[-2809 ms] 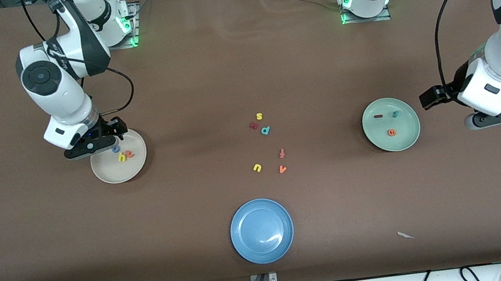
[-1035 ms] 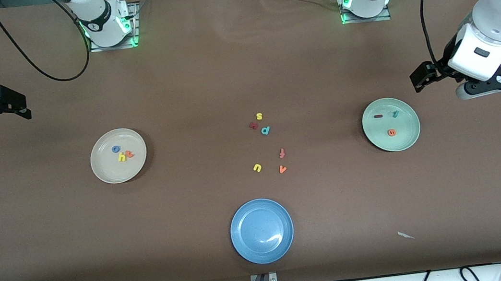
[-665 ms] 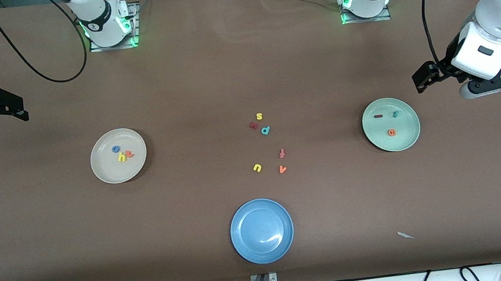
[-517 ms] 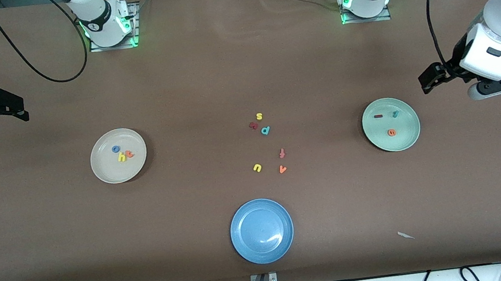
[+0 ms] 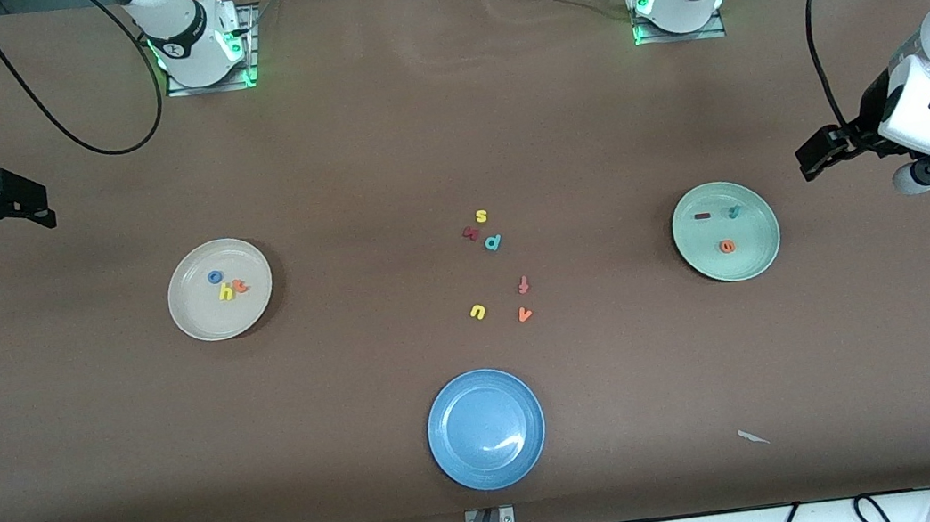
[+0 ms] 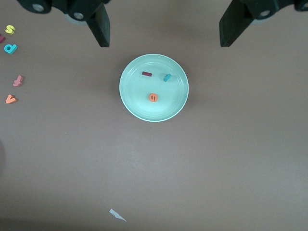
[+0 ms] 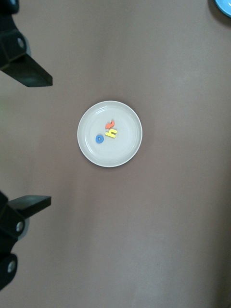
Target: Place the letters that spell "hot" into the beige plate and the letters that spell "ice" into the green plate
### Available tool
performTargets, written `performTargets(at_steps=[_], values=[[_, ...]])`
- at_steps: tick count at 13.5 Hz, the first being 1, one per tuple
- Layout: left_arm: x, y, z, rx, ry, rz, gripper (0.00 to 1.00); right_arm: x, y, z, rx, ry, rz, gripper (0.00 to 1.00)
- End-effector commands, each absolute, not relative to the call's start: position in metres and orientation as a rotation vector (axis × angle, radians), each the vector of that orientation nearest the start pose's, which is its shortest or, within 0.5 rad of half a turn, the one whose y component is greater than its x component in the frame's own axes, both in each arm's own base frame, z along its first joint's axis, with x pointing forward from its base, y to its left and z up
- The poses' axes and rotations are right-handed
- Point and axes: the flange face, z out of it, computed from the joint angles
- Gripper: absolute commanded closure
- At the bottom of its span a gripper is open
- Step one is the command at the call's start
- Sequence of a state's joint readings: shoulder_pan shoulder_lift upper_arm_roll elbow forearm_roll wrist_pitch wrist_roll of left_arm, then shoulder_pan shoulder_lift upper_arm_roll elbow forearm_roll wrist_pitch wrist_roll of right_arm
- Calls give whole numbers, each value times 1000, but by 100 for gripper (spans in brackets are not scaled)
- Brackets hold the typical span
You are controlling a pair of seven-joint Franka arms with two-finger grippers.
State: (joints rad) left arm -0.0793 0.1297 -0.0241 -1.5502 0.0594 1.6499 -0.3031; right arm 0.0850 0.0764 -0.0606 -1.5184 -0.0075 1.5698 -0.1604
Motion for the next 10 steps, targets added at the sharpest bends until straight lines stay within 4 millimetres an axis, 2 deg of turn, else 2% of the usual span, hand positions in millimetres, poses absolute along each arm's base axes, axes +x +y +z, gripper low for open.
performTargets(at_steps=[1, 5, 10], values=[[605, -57, 572, -3102, -280, -1, 0, 579, 14, 613, -3155, -298, 44, 0], [605, -50, 571, -3099, -297, 9, 0, 580, 14, 613, -3166, -302, 43, 0], [603, -55, 573, -3101, -288, 6, 0, 580, 14, 614, -3167, -307, 41, 0]])
